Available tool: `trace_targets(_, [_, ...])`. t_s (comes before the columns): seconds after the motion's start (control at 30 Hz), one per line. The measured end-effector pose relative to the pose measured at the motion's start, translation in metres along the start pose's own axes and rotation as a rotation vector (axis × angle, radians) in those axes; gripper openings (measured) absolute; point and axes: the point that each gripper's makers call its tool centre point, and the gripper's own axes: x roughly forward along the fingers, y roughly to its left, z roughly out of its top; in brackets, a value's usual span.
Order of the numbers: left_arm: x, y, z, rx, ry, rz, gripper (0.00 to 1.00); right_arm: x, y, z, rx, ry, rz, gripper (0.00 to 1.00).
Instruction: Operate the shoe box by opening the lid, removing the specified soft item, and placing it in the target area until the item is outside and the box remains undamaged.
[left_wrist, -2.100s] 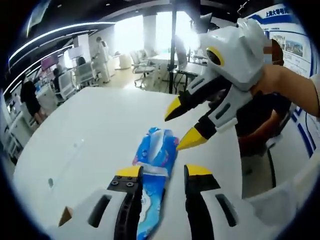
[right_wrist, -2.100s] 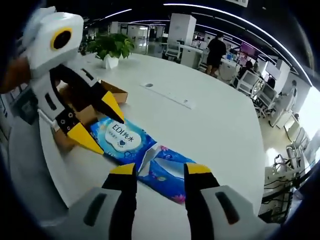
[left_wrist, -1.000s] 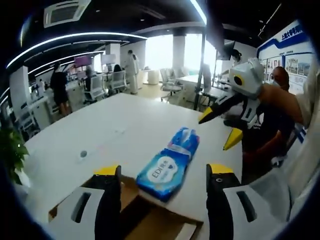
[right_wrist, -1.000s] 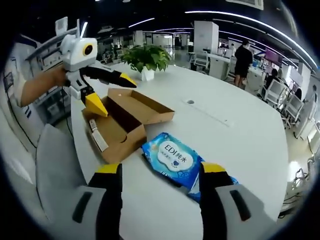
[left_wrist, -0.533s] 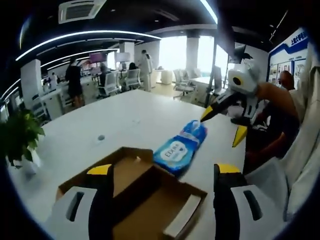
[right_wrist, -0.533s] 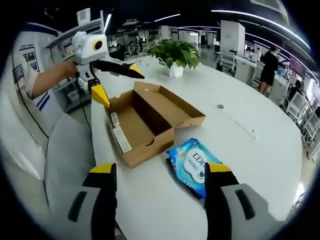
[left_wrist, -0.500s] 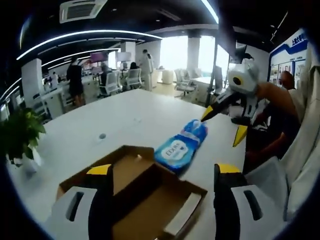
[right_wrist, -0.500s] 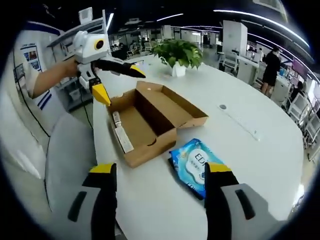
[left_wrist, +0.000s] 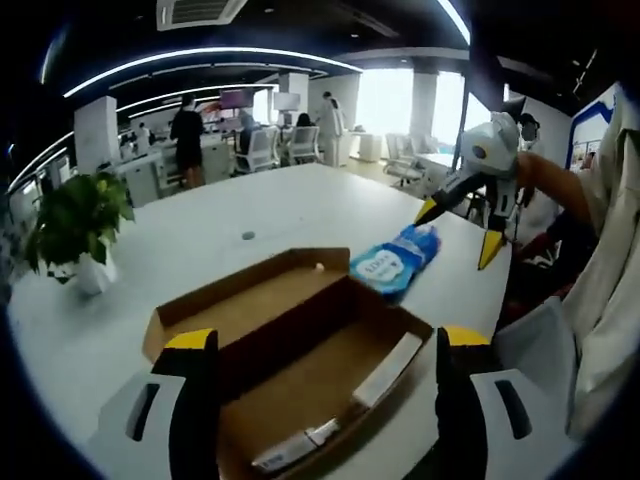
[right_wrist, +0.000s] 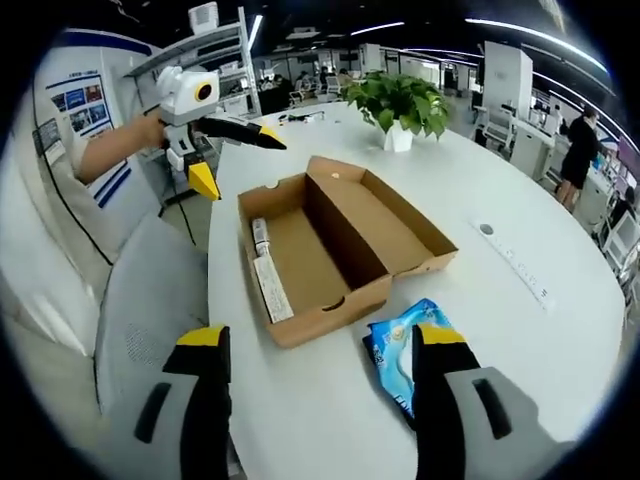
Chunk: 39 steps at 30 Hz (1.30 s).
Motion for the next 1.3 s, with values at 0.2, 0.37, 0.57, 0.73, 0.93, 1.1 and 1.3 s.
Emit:
trace_targets(0.2, [-0.018,0.013,-0.028,-0.018,0.036,0.046,0.99,0.011,0.001,0.006,-0.058,0.015,0.059,0.69])
trace_targets(0.37, [-0.029,0.021,-0.046,-0.031,0.059,0.068,1.00,0.022,0.001,0.009,-0.097,0.037,0.091,0.68])
trace_targets(0.57, [-0.040,0.034,-0.069,-0.035,0.102,0.122,1.00,0.038,0.004,0.013,-0.144,0.058,0.130,0.66])
trace_targets(0.73, [-0.047,0.043,-0.084,-0.047,0.131,0.172,0.94,0.053,0.007,0.011,-0.199,0.100,0.159,0.65])
trace_targets(0.93, [-0.053,0.057,-0.096,-0.122,0.141,0.251,0.78,0.072,0.011,0.012,-0.250,0.118,0.176,0.59])
trace_targets(1.1, [-0.056,0.067,-0.099,-0.185,0.131,0.296,0.61,0.084,0.010,0.009,-0.270,0.139,0.178,0.56])
trace_targets(1.3, [-0.059,0.080,-0.113,-0.249,0.160,0.367,0.44,0.101,0.006,0.006,-0.270,0.157,0.167,0.56])
